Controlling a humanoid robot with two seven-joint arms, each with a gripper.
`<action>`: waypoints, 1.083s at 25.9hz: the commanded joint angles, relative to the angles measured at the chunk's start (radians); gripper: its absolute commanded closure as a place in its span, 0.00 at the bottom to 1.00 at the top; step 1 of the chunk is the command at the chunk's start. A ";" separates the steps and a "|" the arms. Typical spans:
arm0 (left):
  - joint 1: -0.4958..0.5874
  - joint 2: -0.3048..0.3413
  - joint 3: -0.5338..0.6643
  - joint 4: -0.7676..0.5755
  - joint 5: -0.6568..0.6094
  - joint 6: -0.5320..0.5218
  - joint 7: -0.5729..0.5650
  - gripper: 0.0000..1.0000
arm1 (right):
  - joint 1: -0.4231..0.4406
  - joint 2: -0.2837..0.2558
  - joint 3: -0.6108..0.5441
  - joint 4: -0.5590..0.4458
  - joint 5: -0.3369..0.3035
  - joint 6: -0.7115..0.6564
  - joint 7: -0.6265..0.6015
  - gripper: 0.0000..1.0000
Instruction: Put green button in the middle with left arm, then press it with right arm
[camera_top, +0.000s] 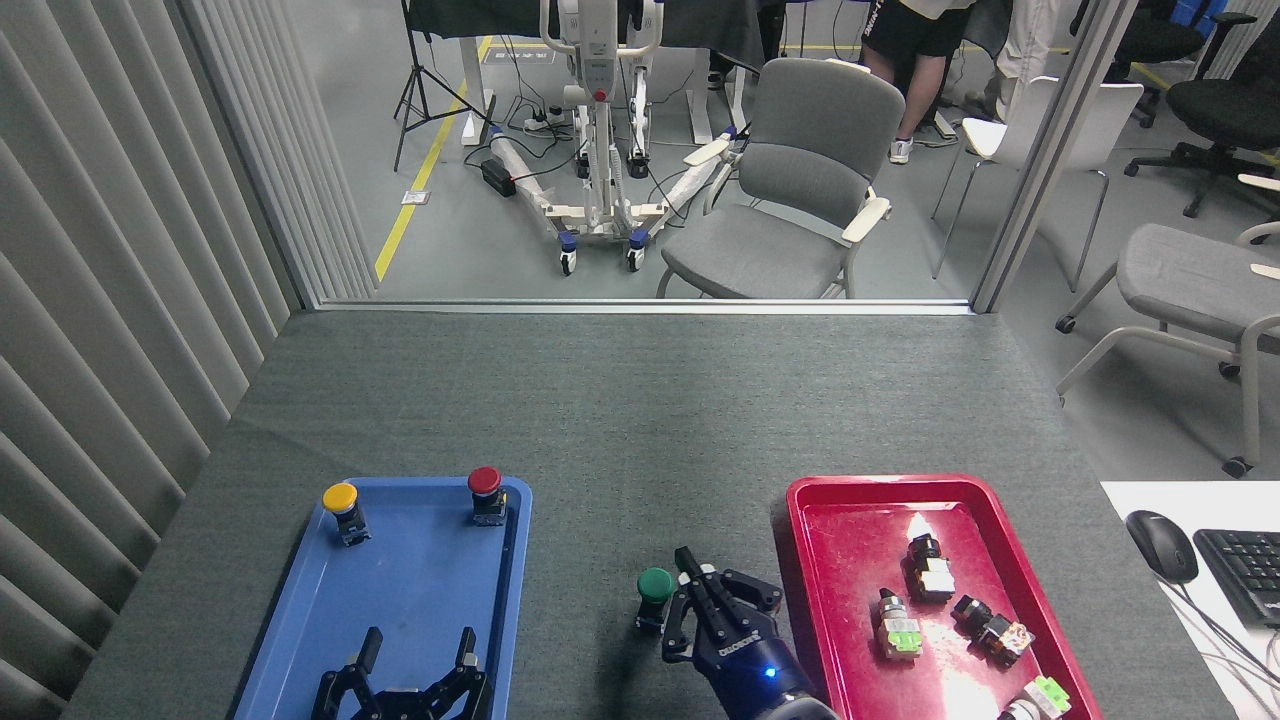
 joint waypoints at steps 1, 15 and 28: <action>-0.002 -0.002 0.004 0.002 0.002 0.013 -0.002 0.00 | -0.040 0.023 0.050 0.099 -0.001 0.011 0.021 1.00; -0.010 -0.002 0.005 -0.007 0.002 0.048 -0.047 0.01 | -0.043 0.016 0.067 -0.014 -0.179 0.180 -0.205 0.20; 0.027 0.021 0.028 -0.101 0.002 0.042 -0.027 0.01 | 0.112 -0.139 -0.167 -0.069 -0.186 0.211 -0.280 0.00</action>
